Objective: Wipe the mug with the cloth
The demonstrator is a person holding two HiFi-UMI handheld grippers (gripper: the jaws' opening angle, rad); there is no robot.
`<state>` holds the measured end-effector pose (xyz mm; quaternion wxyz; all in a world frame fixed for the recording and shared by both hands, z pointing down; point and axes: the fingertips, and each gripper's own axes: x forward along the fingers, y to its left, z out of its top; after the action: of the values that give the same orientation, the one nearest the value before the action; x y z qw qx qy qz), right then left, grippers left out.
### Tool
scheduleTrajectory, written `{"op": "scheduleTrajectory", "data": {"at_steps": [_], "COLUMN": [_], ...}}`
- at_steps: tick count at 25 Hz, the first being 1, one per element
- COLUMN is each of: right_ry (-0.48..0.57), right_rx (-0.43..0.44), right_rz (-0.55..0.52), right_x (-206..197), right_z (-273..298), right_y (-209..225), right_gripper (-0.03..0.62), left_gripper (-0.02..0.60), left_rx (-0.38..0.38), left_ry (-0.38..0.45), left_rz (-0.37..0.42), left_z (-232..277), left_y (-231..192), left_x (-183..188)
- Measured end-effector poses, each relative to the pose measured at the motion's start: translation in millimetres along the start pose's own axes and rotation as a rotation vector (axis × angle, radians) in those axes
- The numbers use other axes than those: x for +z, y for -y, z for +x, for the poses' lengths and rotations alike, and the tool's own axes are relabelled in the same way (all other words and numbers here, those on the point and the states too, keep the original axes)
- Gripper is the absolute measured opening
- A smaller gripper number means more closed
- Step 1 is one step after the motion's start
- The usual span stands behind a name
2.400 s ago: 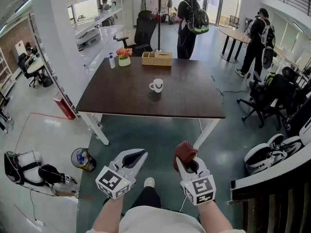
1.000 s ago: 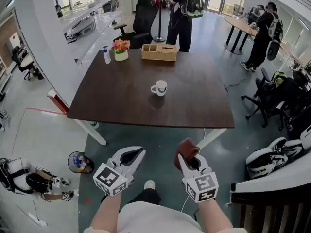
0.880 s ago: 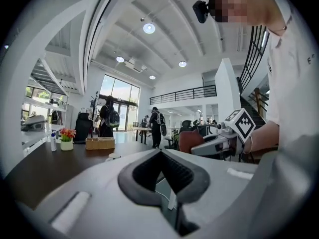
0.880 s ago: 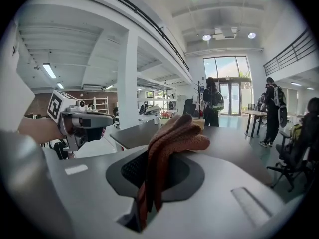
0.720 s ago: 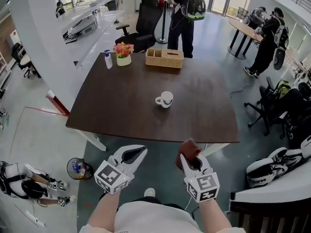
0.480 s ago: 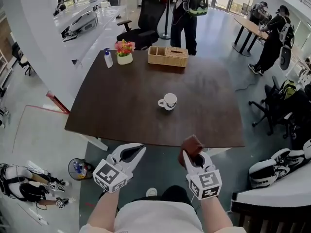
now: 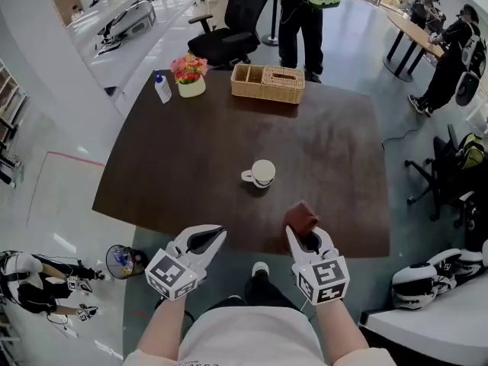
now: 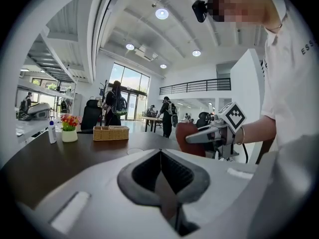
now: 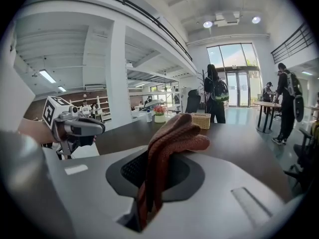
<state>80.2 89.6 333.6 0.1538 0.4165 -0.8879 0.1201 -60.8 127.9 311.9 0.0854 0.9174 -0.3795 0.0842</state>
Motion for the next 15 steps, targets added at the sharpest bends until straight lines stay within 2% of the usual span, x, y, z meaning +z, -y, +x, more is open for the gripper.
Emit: {"op": "scheduleTrajectory", "data": {"at_steps": [6, 10, 15], "right_ry": [-0.051, -0.125, -0.2], "right_rx": [0.055, 0.094, 0.154], "right_rz": [-0.01, 0.014, 0.011], "right_x": [-5, -18, -41], "right_z": [56, 87, 122], "right_y": [47, 59, 61], "right_gripper": [0.078, 0.078, 0.078], "left_gripper": [0.002, 0.002, 0.002], "left_rx": [0.046, 0.03, -0.002], "left_ry": [-0.031, -0.082, -0.109], "left_rz": [-0.048, -0.083, -0.088], "left_z": [45, 72, 109], "left_y": [-45, -67, -97], "left_x": [-17, -34, -57]}}
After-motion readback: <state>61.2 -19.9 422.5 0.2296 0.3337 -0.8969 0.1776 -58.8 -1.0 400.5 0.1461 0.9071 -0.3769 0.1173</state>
